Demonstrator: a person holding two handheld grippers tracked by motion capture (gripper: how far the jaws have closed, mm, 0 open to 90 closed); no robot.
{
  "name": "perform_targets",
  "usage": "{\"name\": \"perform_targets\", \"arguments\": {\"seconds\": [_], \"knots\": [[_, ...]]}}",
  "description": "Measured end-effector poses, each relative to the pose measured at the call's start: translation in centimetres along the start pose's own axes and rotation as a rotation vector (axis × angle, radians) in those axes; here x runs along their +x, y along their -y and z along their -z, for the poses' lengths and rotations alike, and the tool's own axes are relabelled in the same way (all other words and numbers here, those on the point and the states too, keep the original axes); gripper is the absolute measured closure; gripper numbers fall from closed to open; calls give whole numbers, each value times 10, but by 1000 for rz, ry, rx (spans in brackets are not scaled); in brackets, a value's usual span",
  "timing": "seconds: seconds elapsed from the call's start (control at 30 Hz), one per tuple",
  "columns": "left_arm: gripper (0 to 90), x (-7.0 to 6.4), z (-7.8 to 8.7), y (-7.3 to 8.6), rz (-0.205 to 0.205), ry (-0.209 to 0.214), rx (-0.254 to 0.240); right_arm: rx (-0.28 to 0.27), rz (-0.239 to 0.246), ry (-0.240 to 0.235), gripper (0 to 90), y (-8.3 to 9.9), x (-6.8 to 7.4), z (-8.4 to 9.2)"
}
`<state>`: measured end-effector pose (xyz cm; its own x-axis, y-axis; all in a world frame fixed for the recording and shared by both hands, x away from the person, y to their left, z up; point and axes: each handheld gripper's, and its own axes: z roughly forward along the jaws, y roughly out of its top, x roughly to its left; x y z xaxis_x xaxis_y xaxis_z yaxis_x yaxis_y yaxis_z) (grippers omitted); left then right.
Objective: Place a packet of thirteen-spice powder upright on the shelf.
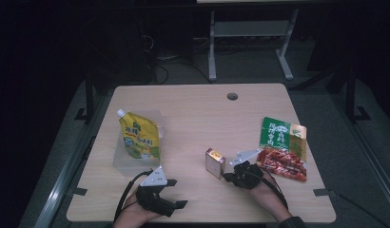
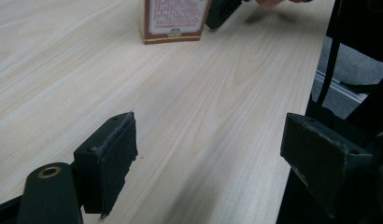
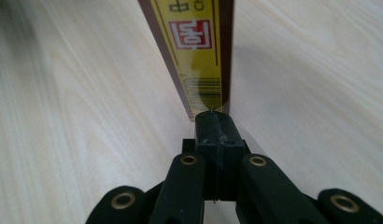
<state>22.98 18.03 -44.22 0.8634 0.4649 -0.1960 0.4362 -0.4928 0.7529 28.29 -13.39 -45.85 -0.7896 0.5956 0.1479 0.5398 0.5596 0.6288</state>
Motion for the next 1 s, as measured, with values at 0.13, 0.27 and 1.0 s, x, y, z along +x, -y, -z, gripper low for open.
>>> {"name": "perform_targets", "arguments": {"seconds": [0.13,0.27,1.0], "knots": [[181,3,-2,1,5,-5,-4,-5,-2,-15,900,-8,-7,-6],[181,5,-2,2,4,-4,-11,-6,3,-22,900,-17,-11,-13],[194,7,-5,4,-24,25,0,-145,118,-89,505,-32,-21,32]]}}
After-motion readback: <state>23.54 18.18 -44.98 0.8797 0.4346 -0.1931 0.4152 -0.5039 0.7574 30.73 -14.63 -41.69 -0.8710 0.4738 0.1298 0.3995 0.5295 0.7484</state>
